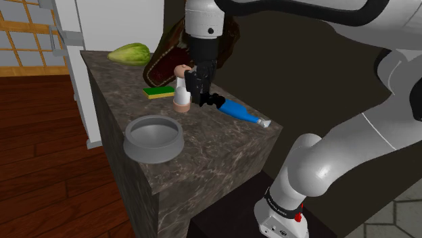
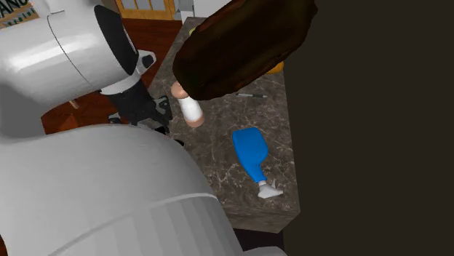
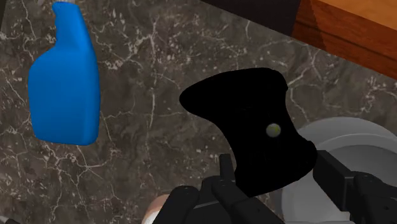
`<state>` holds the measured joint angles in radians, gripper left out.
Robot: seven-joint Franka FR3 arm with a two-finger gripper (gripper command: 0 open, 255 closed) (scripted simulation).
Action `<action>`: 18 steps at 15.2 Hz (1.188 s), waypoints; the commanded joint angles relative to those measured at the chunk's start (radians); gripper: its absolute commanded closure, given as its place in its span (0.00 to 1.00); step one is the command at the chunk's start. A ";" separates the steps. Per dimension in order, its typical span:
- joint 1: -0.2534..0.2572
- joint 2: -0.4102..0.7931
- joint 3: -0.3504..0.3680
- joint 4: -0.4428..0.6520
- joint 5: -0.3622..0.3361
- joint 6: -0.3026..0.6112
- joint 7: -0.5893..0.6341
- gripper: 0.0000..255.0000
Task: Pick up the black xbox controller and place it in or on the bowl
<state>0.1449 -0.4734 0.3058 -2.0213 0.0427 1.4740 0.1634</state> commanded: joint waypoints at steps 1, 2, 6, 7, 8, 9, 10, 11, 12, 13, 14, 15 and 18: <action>0.001 0.061 0.033 0.061 0.000 -0.001 0.041 1.00; 0.002 0.097 0.051 0.095 -0.002 -0.001 0.062 1.00; 0.009 0.251 0.121 0.248 -0.030 -0.010 0.153 1.00; 0.013 0.292 0.138 0.290 -0.042 -0.015 0.177 1.00; 0.018 0.335 0.155 0.334 -0.055 -0.021 0.202 1.00; 0.024 0.379 0.171 0.381 -0.070 -0.029 0.227 1.00; 0.033 0.425 0.187 0.430 -0.088 -0.039 0.252 1.00; 0.043 0.472 0.202 0.482 -0.107 -0.051 0.277 1.00; 0.048 0.485 0.205 0.496 -0.113 -0.054 0.284 1.00; 0.048 0.480 0.203 0.477 -0.111 -0.039 0.283 1.00; 0.047 0.475 0.201 0.458 -0.108 -0.025 0.282 1.00; 0.047 0.471 0.201 0.440 -0.106 -0.010 0.281 1.00; 0.045 0.460 0.199 0.387 -0.101 0.033 0.280 1.00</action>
<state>0.1893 -0.0078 0.5043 -1.6142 -0.0613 1.4918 0.4417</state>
